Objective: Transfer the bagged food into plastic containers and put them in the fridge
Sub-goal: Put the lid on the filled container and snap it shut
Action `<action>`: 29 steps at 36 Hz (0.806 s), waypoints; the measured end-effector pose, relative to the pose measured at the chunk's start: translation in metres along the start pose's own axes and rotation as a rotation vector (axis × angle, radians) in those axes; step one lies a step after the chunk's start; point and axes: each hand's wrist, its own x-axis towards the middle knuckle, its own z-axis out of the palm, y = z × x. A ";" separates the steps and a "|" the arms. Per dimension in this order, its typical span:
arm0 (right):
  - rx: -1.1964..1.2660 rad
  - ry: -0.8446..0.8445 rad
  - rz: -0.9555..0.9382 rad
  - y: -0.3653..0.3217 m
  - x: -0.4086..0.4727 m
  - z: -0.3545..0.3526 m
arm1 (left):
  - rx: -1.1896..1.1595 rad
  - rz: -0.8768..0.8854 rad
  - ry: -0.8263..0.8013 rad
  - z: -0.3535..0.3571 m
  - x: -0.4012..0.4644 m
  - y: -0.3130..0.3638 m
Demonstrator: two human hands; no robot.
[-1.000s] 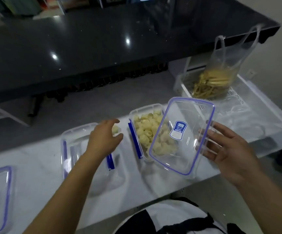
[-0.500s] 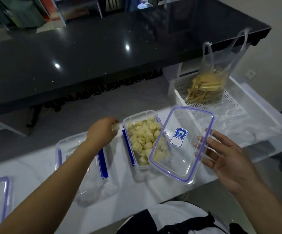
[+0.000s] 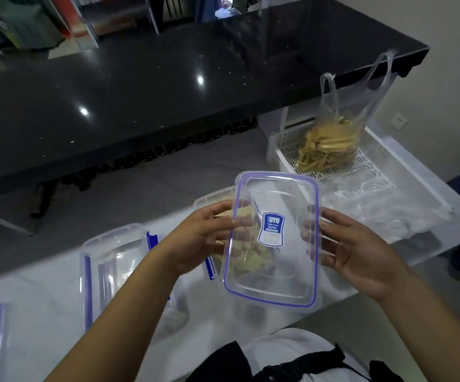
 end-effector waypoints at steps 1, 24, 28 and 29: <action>-0.063 0.019 -0.016 0.000 0.002 0.002 | -0.021 0.018 0.015 0.001 -0.006 -0.002; -1.236 -0.008 -0.237 0.048 0.004 0.076 | -0.332 0.235 0.254 0.042 -0.044 -0.050; -1.259 0.078 -0.255 0.056 0.000 0.073 | -0.288 0.228 0.263 0.035 -0.042 -0.056; -1.286 0.095 -0.256 0.058 -0.002 0.072 | -0.243 0.258 0.321 0.031 -0.042 -0.057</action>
